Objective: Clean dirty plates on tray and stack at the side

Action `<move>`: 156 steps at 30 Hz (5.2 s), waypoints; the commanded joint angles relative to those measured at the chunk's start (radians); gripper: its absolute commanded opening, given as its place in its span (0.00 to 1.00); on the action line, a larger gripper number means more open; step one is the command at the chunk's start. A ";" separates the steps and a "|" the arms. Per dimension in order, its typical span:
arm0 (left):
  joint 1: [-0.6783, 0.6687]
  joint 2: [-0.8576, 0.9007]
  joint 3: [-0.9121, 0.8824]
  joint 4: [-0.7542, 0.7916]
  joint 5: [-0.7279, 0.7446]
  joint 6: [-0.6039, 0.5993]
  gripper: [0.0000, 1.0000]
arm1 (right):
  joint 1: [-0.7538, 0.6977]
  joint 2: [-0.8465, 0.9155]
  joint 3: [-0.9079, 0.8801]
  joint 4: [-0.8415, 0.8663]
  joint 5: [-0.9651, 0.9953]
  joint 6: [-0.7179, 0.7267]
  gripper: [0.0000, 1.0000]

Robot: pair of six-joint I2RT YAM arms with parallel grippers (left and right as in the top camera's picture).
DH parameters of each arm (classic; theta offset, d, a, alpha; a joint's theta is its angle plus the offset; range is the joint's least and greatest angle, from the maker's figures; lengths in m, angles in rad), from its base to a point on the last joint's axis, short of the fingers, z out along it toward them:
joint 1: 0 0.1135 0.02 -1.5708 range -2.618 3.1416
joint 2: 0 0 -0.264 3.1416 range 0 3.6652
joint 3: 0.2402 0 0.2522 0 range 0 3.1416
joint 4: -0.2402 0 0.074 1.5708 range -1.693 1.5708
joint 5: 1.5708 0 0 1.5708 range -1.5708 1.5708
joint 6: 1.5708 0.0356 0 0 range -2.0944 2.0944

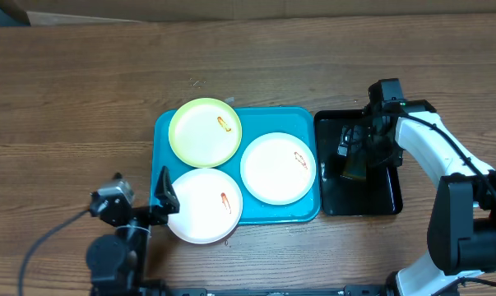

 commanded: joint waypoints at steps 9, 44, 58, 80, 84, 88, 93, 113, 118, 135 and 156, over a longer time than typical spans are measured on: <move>-0.003 0.763 0.777 -0.428 0.219 0.130 1.00 | 0.001 -0.010 0.021 0.005 -0.006 0.001 1.00; -0.004 1.127 0.955 -0.664 0.363 0.130 1.00 | 0.001 -0.010 0.021 0.005 -0.006 0.001 1.00; -0.270 1.236 0.949 -0.641 0.190 -0.012 0.58 | 0.001 -0.010 0.021 0.005 -0.006 0.001 1.00; -0.544 1.619 0.949 -0.595 0.015 -0.208 0.36 | 0.001 -0.010 0.021 0.005 -0.006 0.001 1.00; -0.549 1.661 0.949 -0.583 0.019 -0.230 0.35 | 0.001 -0.010 0.021 0.005 -0.006 0.001 1.00; -0.559 1.704 0.949 -0.573 0.026 -0.238 0.35 | 0.001 -0.010 0.021 0.005 -0.006 0.001 1.00; -0.561 1.709 0.949 -0.557 0.026 -0.238 0.35 | 0.001 -0.010 0.021 0.005 -0.006 0.001 1.00; -0.561 1.709 0.949 -0.510 0.026 -0.238 0.38 | 0.001 -0.010 0.021 0.005 -0.006 0.001 1.00; -0.561 1.709 0.950 -0.507 0.026 -0.238 0.43 | 0.001 -0.010 0.021 0.005 -0.006 0.001 1.00; -0.559 1.706 1.036 -0.566 0.025 -0.204 0.70 | 0.001 -0.010 0.021 0.005 -0.006 0.001 1.00; -0.557 1.707 1.059 -0.570 0.021 -0.196 1.00 | 0.001 -0.010 0.021 0.005 -0.006 0.001 1.00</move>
